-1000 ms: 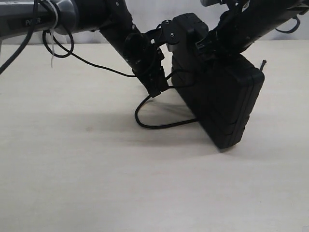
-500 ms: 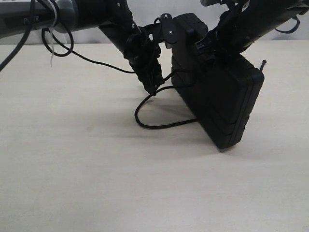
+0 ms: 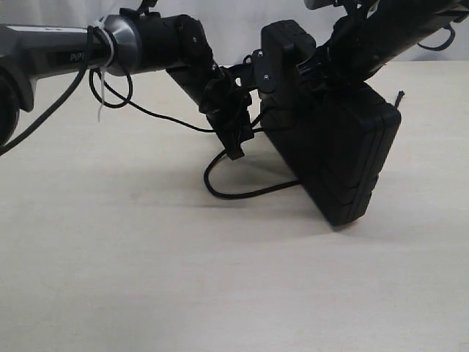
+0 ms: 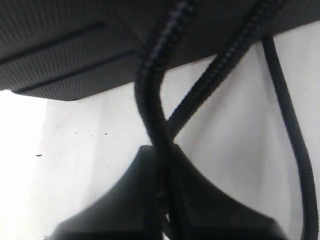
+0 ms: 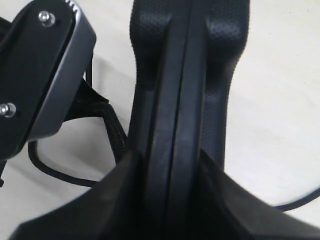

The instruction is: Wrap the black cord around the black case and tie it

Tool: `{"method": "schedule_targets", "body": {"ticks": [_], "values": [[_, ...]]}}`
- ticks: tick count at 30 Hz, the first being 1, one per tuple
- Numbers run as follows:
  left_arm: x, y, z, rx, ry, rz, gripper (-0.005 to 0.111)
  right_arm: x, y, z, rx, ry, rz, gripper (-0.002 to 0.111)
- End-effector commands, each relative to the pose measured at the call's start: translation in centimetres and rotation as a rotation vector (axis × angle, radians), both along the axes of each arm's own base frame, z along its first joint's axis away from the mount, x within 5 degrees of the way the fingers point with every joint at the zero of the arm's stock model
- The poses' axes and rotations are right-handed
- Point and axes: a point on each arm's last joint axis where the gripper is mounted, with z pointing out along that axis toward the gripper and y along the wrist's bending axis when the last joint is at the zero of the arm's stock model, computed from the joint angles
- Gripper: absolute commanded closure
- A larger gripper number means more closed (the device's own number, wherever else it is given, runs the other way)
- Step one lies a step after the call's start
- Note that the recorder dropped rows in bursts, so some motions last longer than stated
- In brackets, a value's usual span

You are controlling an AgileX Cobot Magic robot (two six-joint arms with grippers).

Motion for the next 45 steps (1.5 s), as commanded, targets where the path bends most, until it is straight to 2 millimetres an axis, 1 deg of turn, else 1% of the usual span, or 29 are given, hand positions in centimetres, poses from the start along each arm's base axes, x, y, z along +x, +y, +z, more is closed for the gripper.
{"method": "schedule_targets", "body": {"ticks": [1,2,3,4,5,6,8,9,10,12,13,17,21,23,28,32,36,38,41,44,45], "values": [[-0.1,-0.1,2.6,-0.062,-0.017,0.064,0.107,0.1,0.2,-0.3,-0.006,0.003,0.013,0.077],[-0.1,0.0,4.2,-0.095,-0.048,0.093,0.107,0.1,0.2,-0.2,0.001,0.003,0.008,0.077],[-0.1,0.0,4.8,-0.110,-0.058,0.110,0.107,0.1,0.3,-0.2,0.015,0.004,0.004,0.077],[-0.2,0.1,6.2,-0.139,-0.076,0.140,0.107,0.1,0.4,-0.1,0.031,-0.004,-0.002,0.077],[-0.3,0.2,7.0,-0.153,-0.084,0.156,0.107,0.2,0.4,-0.1,0.040,-0.011,-0.005,0.077],[-0.3,0.2,7.2,-0.152,-0.088,0.160,0.107,0.2,0.5,-0.1,0.046,-0.014,-0.007,0.077],[-0.3,0.3,7.1,-0.144,-0.081,0.157,0.107,0.3,0.5,0.0,0.052,-0.020,-0.009,0.075],[-0.4,0.3,6.9,-0.132,-0.073,0.152,0.107,0.3,0.5,0.1,0.052,-0.027,-0.009,0.072],[-0.5,0.4,6.6,-0.120,-0.053,0.155,0.107,0.2,0.5,0.4,0.055,-0.040,-0.010,0.063],[-0.6,0.4,6.5,-0.112,-0.036,0.159,0.107,0.1,0.4,1.1,0.061,-0.062,-0.011,0.051],[-0.6,0.4,6.5,-0.112,-0.036,0.159,0.107,0.0,0.4,1.6,0.064,-0.069,-0.009,0.050],[-0.8,0.4,6.4,-0.105,-0.008,0.151,0.107,-0.8,0.3,4.1,0.071,-0.097,0.004,0.050],[-1.2,0.5,6.3,-0.089,0.040,0.154,0.107,-1.5,0.0,5.8,0.082,-0.143,0.005,0.050],[-1.5,0.5,6.2,-0.089,0.073,0.150,0.107,-1.9,-0.1,6.4,0.086,-0.157,0.006,0.050],[-2.7,0.1,6.3,-0.121,0.226,0.125,0.107,-2.5,-0.2,7.0,0.079,-0.150,0.012,0.050],[-3.4,-0.2,7.7,-0.138,0.329,0.117,0.107,-2.8,-0.3,6.8,0.083,-0.120,0.001,0.050],[-3.5,-0.4,10.3,-0.155,0.381,0.143,0.107,-2.9,-0.3,6.7,0.078,-0.100,0.004,0.050],[-3.3,-0.4,11.5,-0.153,0.360,0.146,0.107,-2.9,-0.3,6.7,0.077,-0.094,0.005,0.050],[-2.2,0.3,11.2,-0.062,0.311,0.260,0.107,-2.9,-0.3,6.7,0.077,-0.094,0.005,0.050],[-1.3,1.1,9.5,0.047,0.284,0.365,0.107,-3.0,-0.3,6.6,0.070,-0.081,0.007,0.050],[-1.0,1.3,8.6,0.074,0.292,0.408,0.107,-3.0,-0.4,6.6,0.065,-0.081,-0.003,0.050]]}}
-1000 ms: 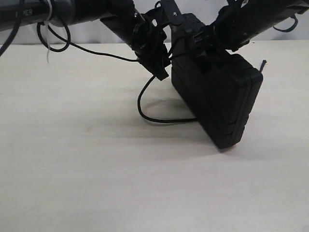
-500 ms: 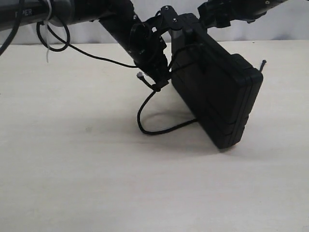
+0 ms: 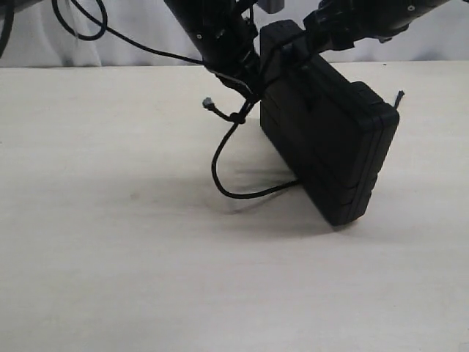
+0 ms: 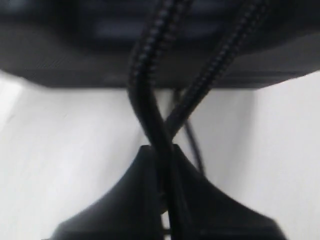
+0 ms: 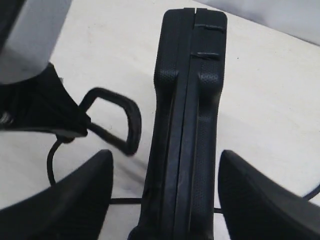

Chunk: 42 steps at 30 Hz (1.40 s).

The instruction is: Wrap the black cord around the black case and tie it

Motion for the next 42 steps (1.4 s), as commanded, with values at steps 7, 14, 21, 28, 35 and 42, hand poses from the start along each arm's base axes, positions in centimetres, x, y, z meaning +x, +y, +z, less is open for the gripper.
{"method": "schedule_targets", "body": {"ticks": [7,14,21,28,35,42], "values": [[-0.8,-2.7,-3.4,0.180,-0.002,0.023,0.107,-0.7,-1.5,0.5,-0.088,0.033,-0.087,0.050],[-1.2,-3.4,-2.9,0.118,0.028,0.025,0.107,-2.0,-0.8,-2.4,-0.076,0.172,0.021,0.050],[-1.2,-3.4,-2.9,0.119,0.031,0.033,0.107,-3.5,-2.1,-0.7,-0.147,0.121,-0.024,0.041],[-1.3,-3.6,-2.9,0.103,0.043,0.034,0.107,-3.5,-2.0,-3.5,-0.143,0.169,-0.041,0.032],[-1.1,-3.3,-2.9,0.111,0.037,0.038,0.107,-3.3,-1.4,-4.4,-0.119,0.205,0.007,0.032],[0.1,-1.6,-2.4,0.089,0.051,0.107,0.107,-3.4,-1.6,-4.6,-0.139,0.185,0.011,0.040]]}}
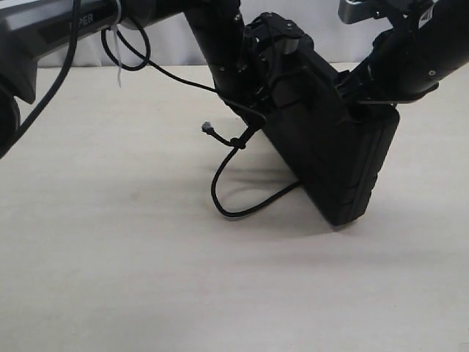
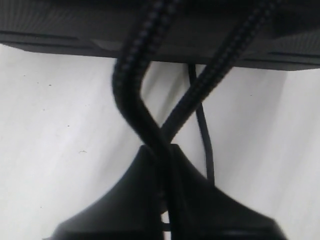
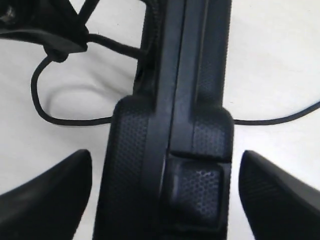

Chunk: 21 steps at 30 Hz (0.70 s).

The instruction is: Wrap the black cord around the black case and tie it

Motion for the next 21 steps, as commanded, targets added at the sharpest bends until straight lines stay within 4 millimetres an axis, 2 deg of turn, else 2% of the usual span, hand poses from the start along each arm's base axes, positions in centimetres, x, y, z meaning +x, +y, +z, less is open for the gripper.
{"method": "schedule_targets", "body": {"ticks": [1,6,9,11,15,17,19,21], "values": [[0.8,1.3,1.2,-0.042,0.000,0.053,0.107,0.1,0.0,-0.6,-0.011,0.001,0.011,0.043],[0.4,0.7,1.9,-0.156,0.033,-0.017,0.107,0.2,0.1,-0.8,-0.006,0.010,0.009,0.054],[0.3,0.5,2.0,-0.175,0.044,-0.020,0.107,0.2,0.1,-0.8,-0.007,0.009,0.012,0.071],[0.6,1.0,1.7,-0.107,0.011,-0.005,0.107,0.2,0.1,-0.8,-0.011,0.005,0.021,0.083],[1.2,2.3,1.4,0.147,-0.142,0.035,0.107,0.3,0.1,-0.8,-0.014,0.001,0.027,0.104],[0.7,1.6,1.7,0.178,-0.186,-0.013,0.107,0.3,0.1,-0.8,-0.014,0.001,0.027,0.104],[-0.1,-0.2,2.0,0.136,-0.231,-0.084,0.107,0.3,0.1,-0.8,-0.014,0.001,0.027,0.104],[-0.9,-1.5,2.2,0.171,-0.303,-0.143,0.107,0.3,0.1,-0.8,-0.014,0.001,0.027,0.104]]}}
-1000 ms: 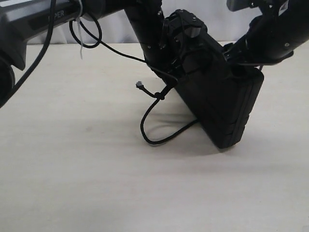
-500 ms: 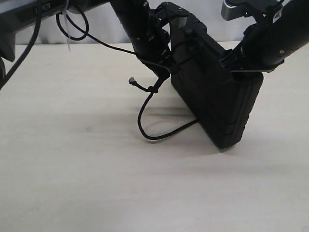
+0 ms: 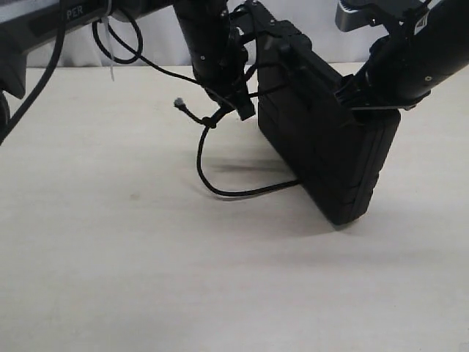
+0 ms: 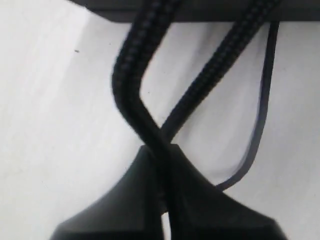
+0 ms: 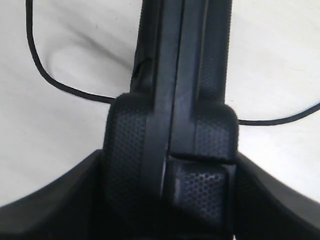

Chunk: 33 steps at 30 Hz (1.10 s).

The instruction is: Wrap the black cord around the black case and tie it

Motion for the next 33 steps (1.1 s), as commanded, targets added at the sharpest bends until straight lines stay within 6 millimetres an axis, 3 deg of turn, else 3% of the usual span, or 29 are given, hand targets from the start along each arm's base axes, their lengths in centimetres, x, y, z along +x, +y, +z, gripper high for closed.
{"method": "schedule_targets", "body": {"ticks": [1,6,13,18,25,30,33], "values": [[-2.1,-3.4,1.6,0.054,-0.169,-0.130,0.107,0.1,0.1,-0.2,0.002,-0.005,0.009,0.104],[-2.8,-4.9,2.6,0.230,-0.423,-0.087,0.107,0.1,0.1,-0.2,0.006,-0.004,0.008,0.104],[-3.3,-4.1,2.3,0.298,-0.347,-0.054,0.107,0.0,0.1,-0.2,0.009,0.000,0.007,0.104],[-3.3,-3.7,1.4,0.098,-0.111,-0.030,0.107,0.0,0.3,-0.2,0.026,0.001,0.015,0.104],[-1.6,-1.7,1.4,-0.153,0.093,0.045,0.106,0.0,0.3,-0.2,0.024,0.000,0.015,0.104],[-1.1,-1.1,1.6,-0.211,0.116,0.010,0.087,0.0,0.3,-0.2,0.024,0.000,0.015,0.104],[-1.1,-1.4,1.7,-0.236,0.102,-0.031,0.082,0.0,0.3,-0.2,0.024,0.000,0.015,0.104]]}}
